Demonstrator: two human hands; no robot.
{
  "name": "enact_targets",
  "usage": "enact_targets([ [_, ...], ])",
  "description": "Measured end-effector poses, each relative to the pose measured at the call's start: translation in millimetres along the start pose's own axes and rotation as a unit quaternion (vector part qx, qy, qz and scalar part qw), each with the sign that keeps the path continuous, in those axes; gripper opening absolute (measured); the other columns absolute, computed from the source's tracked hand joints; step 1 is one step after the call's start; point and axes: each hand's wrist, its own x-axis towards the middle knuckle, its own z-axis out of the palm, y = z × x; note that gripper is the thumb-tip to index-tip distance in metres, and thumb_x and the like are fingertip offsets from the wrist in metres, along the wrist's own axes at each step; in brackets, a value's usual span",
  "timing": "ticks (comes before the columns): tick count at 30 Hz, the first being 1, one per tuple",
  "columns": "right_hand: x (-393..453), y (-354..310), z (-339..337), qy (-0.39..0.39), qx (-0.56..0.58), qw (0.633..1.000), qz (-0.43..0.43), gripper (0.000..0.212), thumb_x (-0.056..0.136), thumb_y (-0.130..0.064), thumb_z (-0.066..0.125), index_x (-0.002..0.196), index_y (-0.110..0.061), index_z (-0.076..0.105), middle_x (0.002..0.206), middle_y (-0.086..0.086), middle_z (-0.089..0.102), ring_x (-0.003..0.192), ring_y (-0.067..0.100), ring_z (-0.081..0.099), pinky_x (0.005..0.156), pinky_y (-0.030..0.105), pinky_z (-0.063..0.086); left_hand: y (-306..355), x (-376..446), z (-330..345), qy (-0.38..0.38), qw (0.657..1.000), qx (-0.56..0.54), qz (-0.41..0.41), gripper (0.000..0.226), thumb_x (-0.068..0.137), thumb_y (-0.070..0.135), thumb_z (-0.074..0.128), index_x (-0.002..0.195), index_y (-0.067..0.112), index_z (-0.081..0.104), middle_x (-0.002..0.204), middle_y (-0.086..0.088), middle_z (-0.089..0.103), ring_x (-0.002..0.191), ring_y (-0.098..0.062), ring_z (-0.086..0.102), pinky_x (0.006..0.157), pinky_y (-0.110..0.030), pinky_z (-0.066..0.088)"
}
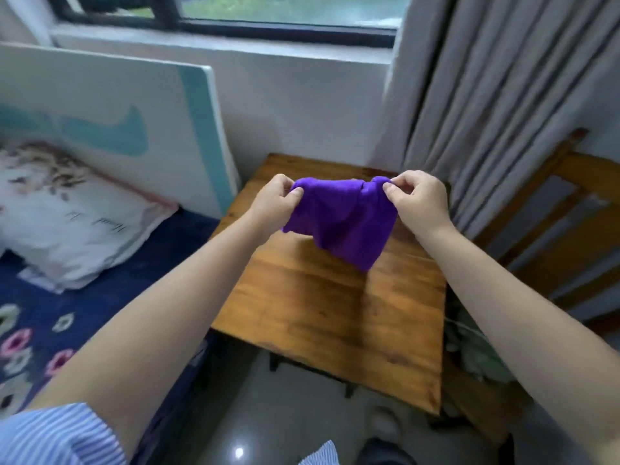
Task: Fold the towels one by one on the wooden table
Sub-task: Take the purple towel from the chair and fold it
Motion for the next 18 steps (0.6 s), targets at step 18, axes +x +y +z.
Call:
enact_targets([
  [18, 64, 8, 148, -0.14, 0.058, 0.977, 0.152, 0.011, 0.088, -0.008, 0.051, 0.083, -0.007, 0.061, 0.07, 0.002, 0.052, 0.069, 0.012, 0.045, 0.058, 0.022, 0.037, -137, 75, -82, 0.024, 0.984, 0.05, -0.17, 0.026, 0.09, 0.018, 0.054, 0.067, 0.024, 0.042, 0.073, 0.005, 0.046, 0.084, -0.017, 0.045, 0.057, -0.022, 0.034],
])
